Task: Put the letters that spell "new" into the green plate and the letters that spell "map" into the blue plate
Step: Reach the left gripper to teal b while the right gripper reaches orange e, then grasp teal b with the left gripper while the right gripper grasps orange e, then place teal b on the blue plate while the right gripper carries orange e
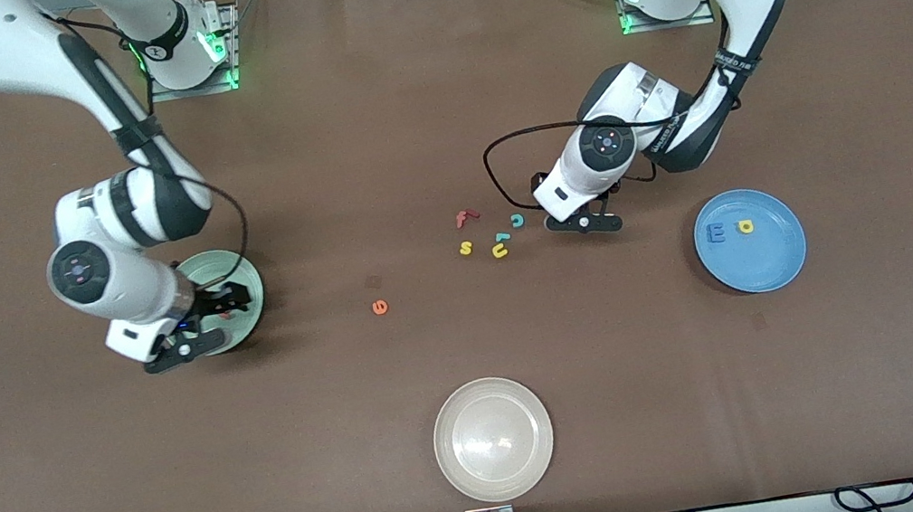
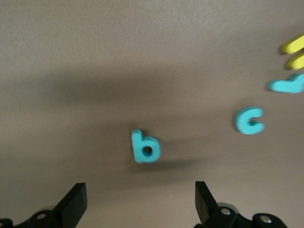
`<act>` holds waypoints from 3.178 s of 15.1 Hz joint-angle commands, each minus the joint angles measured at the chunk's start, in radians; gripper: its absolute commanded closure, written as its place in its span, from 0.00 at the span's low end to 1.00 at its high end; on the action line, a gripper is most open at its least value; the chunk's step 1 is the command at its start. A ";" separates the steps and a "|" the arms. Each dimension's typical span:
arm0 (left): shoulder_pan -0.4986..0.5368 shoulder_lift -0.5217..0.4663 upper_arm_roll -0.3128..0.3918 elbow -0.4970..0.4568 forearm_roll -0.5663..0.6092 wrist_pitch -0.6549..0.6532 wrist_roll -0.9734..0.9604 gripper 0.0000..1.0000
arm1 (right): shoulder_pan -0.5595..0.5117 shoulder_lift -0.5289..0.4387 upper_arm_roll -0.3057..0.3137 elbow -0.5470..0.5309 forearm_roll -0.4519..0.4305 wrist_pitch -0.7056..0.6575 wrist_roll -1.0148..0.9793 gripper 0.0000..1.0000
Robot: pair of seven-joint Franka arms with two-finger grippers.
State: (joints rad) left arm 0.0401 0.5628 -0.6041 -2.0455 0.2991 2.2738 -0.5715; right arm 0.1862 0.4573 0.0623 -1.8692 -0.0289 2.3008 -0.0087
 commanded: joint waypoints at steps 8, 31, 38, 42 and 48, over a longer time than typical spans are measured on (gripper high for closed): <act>0.000 0.045 -0.003 0.004 0.064 0.087 -0.031 0.61 | 0.275 0.225 -0.007 0.272 0.031 0.005 0.450 0.10; 0.141 -0.035 -0.011 0.227 0.117 -0.325 0.171 0.89 | 0.329 0.357 -0.015 0.344 -0.094 0.074 0.579 0.37; 0.378 0.047 0.004 0.329 0.149 -0.360 0.482 0.89 | 0.328 0.359 -0.015 0.344 -0.094 0.074 0.572 0.78; 0.444 0.143 0.026 0.327 0.300 -0.216 0.509 0.89 | 0.311 0.348 -0.016 0.344 -0.086 0.069 0.561 0.89; 0.451 0.140 0.020 0.327 0.302 -0.206 0.509 0.00 | 0.161 0.163 -0.015 0.231 -0.092 -0.114 0.396 0.89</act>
State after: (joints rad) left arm 0.4921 0.7157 -0.5750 -1.7348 0.5845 2.0872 -0.0786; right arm 0.4194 0.7211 0.0317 -1.5535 -0.1082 2.2600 0.4771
